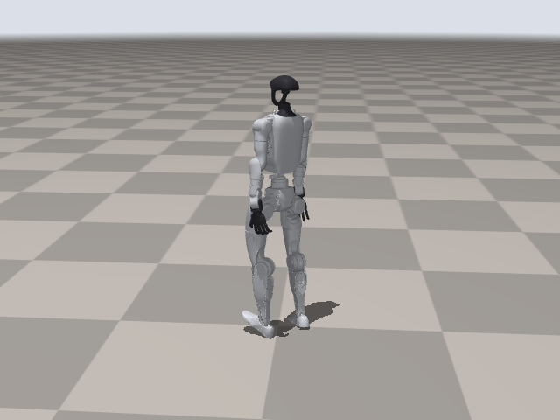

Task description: In place motions

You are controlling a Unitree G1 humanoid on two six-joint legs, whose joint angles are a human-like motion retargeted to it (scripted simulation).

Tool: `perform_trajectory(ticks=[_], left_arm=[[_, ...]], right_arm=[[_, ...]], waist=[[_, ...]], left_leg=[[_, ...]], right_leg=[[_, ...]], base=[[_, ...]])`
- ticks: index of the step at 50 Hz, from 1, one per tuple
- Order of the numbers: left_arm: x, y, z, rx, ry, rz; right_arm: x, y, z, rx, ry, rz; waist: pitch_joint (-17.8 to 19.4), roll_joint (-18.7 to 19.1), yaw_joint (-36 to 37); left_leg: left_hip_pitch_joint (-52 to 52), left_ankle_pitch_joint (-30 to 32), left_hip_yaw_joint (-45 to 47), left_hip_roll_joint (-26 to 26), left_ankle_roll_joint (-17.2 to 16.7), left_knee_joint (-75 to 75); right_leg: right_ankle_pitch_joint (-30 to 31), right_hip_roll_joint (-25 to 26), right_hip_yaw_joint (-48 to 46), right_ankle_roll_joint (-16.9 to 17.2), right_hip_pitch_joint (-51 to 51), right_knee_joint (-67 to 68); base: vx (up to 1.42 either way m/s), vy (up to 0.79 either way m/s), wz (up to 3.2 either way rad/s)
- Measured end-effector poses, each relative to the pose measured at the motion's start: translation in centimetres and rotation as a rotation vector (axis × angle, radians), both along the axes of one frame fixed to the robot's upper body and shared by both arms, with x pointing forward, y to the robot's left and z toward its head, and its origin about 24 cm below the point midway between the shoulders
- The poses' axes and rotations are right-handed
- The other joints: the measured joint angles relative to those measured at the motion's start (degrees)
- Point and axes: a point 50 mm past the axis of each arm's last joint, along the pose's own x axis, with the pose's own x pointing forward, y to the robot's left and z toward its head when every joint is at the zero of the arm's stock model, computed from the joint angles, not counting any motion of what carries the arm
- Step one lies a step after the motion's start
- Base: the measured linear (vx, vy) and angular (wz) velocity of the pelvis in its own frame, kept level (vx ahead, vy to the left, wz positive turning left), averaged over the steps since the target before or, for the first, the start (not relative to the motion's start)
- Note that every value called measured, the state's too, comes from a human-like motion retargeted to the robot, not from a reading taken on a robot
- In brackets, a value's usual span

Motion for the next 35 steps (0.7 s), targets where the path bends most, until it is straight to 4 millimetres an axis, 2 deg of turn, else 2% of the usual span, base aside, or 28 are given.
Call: perform_trajectory(ticks=[35], left_arm=[[0.12,0.21,0.01,0.003,0.001,-0.023]], right_arm=[[0.23,-0.12,0.02,-0.004,-0.006,0.005]], waist=[[-0.2,-0.1,-0.3]], left_leg=[[-0.2,0.0,-0.2,0.0,0.0,0.0]], right_leg=[[0.0,-0.1,-0.1,0.1,-0.2,0.1]], base=[[0.0,0.0,0.0]])
